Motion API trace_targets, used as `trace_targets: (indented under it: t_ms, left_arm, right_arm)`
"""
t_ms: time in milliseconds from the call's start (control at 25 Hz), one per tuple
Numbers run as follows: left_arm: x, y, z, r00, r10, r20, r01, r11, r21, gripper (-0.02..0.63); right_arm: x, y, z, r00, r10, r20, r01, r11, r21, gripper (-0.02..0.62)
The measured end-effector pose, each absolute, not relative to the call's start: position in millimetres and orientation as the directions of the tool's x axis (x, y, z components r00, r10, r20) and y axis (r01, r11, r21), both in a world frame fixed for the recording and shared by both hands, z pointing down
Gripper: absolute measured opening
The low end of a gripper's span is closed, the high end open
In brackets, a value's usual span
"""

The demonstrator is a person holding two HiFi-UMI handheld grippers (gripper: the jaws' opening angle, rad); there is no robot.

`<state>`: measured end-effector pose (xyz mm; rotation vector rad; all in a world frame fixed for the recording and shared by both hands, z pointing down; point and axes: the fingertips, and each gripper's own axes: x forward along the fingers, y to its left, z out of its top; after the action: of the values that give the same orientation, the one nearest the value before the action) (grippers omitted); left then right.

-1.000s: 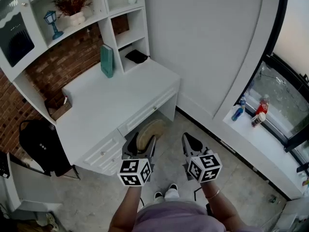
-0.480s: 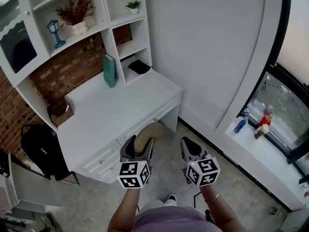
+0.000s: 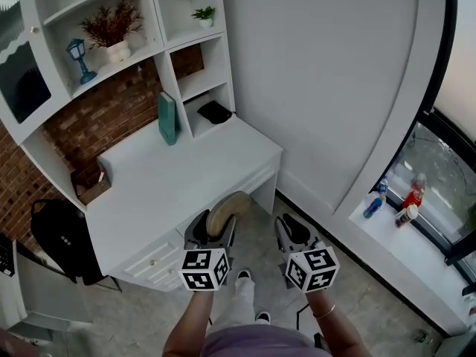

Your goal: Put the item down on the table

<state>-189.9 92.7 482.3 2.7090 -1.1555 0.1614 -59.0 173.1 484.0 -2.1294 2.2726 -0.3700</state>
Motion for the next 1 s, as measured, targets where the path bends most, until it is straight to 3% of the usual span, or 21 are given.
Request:
trace_targets:
  t_ms: [1000]
  left_arm:
    - [-112, -215, 422, 0.713, -0.698, 0.068, -0.701, -0.711, 0.055, 0.270]
  right_arm:
    - [-7, -159, 429, -0.149, -0.986, 0.068, -0.984, 0.142, -0.108, 0.064]
